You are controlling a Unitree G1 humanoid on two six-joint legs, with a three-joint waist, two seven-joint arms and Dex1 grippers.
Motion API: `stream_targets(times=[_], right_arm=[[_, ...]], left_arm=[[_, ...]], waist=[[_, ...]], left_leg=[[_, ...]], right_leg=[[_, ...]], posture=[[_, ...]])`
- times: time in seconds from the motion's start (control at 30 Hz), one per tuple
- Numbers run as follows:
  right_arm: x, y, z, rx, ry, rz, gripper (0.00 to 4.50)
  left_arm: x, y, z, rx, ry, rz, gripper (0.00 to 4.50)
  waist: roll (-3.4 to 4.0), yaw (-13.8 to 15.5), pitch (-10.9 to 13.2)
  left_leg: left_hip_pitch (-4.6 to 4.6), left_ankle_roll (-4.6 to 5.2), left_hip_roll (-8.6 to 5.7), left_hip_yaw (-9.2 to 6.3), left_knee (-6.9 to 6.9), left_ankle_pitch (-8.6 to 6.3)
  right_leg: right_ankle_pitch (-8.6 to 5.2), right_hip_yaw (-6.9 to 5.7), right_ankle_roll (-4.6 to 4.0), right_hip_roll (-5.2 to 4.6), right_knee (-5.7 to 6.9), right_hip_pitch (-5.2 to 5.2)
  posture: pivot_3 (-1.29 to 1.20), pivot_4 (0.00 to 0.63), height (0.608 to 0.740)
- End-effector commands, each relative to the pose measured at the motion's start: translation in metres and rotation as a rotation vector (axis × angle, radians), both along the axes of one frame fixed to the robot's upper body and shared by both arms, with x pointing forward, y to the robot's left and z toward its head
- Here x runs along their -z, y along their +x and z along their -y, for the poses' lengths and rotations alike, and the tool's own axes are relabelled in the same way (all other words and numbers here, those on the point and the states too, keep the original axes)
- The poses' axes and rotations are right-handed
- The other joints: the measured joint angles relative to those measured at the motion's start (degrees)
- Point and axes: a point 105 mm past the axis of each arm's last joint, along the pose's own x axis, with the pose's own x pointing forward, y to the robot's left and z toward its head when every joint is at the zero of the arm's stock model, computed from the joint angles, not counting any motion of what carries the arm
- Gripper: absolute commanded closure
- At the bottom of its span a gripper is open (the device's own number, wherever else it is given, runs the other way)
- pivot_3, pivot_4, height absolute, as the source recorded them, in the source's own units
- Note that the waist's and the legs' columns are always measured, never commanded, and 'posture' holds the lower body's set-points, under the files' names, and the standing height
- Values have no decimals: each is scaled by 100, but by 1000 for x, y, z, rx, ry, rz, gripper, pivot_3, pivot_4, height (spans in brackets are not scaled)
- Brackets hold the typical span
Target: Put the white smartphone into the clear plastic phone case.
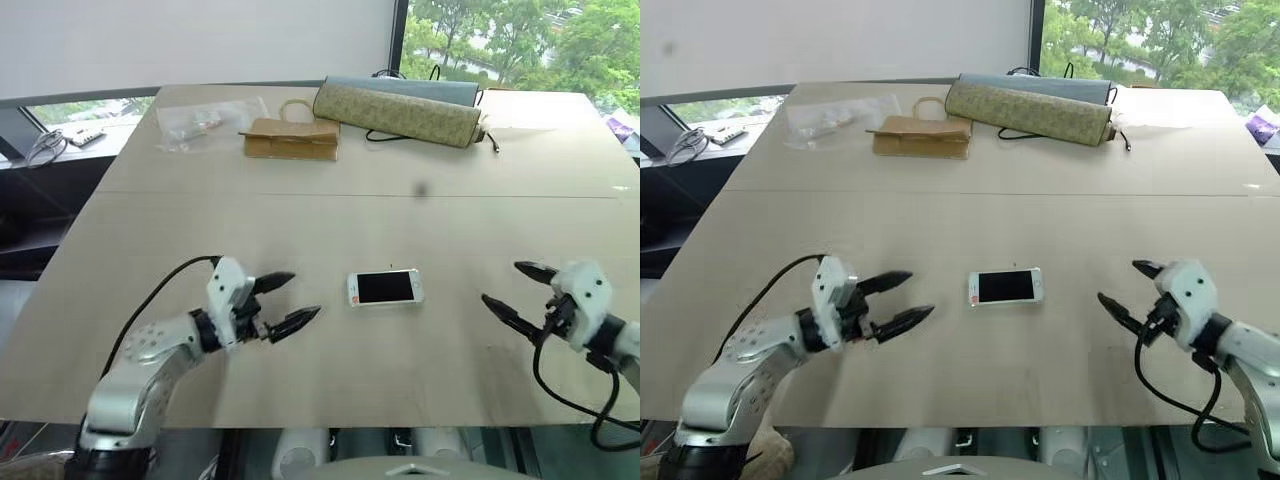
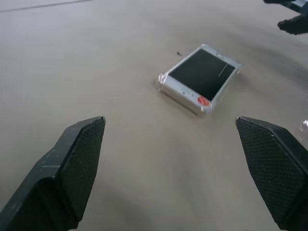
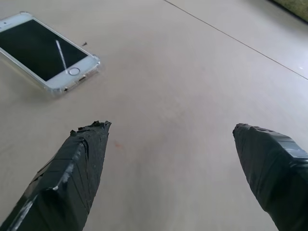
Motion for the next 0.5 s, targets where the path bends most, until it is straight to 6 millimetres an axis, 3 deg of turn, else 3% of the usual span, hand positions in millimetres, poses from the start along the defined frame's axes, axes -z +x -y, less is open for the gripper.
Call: stream_targets(times=[0.03, 0.3, 0.4, 0.5], right_arm=[[-17, 1, 3, 19, -17, 79, 61], [-19, 10, 0, 31, -21, 83, 61], [-9, -6, -4, -51, -7, 16, 61], [-3, -20, -6, -99, 3, -30, 61]], left_arm=[[-15, -7, 1, 13, -13, 58, 0], [-15, -9, 0, -46, -37, 50, 0], [-24, 17, -15, -184, -43, 103, 0], [-33, 24, -18, -190, -45, 120, 0]], waist=[[1, 1, 1], [1, 3, 1], [1, 83, 1], [1, 129, 1]], left_leg=[[-1, 0, 0, 0, 0, 0], [-3, 0, -1, 2, 0, 0], [-3, 1, -2, -2, 0, 0], [-4, 1, -3, -6, 2, 0]], right_leg=[[0, 0, 0, 0, 0, 0], [-1, 2, 0, 3, -1, -1], [0, -2, 0, 5, 0, 0], [2, -10, 4, 23, 1, 4]], posture=[[0, 150, 740], [0, 150, 740], [0, 150, 740], [0, 150, 740]])
